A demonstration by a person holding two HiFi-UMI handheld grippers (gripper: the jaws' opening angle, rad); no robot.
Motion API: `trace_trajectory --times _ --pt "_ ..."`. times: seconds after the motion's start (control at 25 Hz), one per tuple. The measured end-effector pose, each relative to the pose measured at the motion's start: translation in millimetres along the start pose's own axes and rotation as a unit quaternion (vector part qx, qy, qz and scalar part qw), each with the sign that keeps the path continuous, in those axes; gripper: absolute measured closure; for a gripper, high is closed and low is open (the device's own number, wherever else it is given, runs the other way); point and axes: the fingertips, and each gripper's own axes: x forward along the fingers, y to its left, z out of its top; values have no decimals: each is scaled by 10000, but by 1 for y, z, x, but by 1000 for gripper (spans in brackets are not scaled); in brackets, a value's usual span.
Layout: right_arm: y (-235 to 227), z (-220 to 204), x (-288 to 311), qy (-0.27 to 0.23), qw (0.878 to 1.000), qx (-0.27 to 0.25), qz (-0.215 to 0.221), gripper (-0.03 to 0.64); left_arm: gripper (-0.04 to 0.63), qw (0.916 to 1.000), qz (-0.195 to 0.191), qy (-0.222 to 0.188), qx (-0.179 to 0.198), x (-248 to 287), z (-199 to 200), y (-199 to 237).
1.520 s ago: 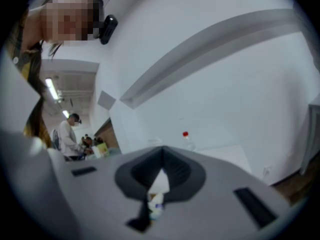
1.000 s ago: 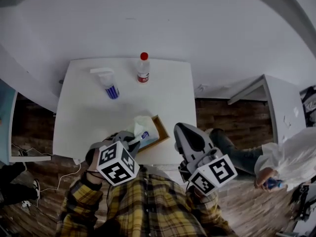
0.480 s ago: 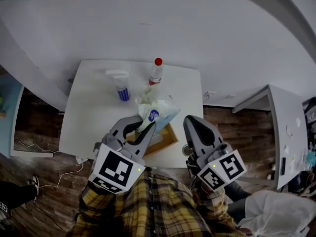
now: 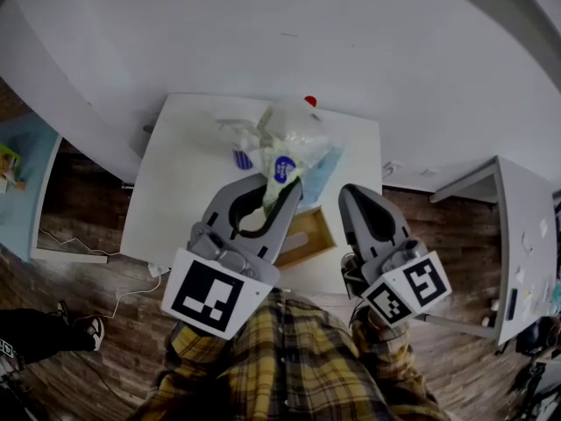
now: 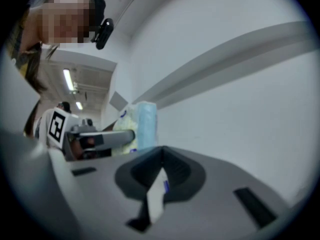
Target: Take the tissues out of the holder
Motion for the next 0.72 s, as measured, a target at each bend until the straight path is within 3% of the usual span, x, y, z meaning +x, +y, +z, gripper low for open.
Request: trace_trajectory --times 0.72 --pt "8 4 9 -48 9997 -112 219 606 565 9998 137 -82 73 -6 6 -1"
